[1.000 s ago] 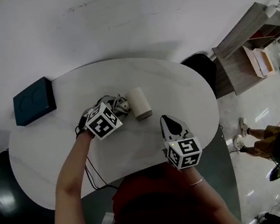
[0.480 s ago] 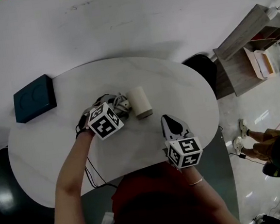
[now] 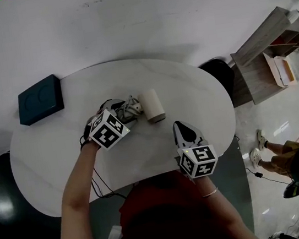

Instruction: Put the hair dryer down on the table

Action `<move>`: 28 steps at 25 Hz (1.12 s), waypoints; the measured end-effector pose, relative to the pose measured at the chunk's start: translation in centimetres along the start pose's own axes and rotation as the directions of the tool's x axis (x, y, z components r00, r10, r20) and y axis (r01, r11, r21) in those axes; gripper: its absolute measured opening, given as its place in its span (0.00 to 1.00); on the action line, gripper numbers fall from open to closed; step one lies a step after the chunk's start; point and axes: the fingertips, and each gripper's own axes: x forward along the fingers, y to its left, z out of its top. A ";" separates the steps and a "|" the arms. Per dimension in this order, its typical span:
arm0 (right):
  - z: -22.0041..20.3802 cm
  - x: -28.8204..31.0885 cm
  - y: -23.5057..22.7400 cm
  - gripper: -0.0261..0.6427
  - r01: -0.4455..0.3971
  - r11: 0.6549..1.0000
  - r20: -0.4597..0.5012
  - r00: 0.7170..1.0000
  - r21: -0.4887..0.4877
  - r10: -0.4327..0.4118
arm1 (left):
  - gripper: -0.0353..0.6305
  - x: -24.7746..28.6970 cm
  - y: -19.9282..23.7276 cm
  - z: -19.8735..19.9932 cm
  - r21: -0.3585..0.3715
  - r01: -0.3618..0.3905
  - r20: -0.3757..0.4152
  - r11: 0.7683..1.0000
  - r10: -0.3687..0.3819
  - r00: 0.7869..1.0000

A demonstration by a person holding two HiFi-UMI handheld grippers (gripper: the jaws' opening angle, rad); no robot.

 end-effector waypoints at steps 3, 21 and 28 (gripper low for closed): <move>0.1 -0.2 0.2 0.06 -0.005 1.000 0.006 1.000 0.004 0.005 | 0.50 -0.9 0.3 -0.1 -0.048 -0.036 0.030 0.998 0.038 0.999; -0.3 -1.5 3.7 0.06 -0.075 0.996 0.015 0.997 -0.050 0.076 | 0.30 -10.3 0.9 0.0 -0.420 -0.246 0.271 0.874 0.380 0.885; -0.6 -2.3 5.5 0.06 -0.104 0.992 0.021 0.994 -0.072 0.106 | 0.18 -13.7 -0.6 -0.8 -0.496 -0.278 0.301 0.822 0.464 0.833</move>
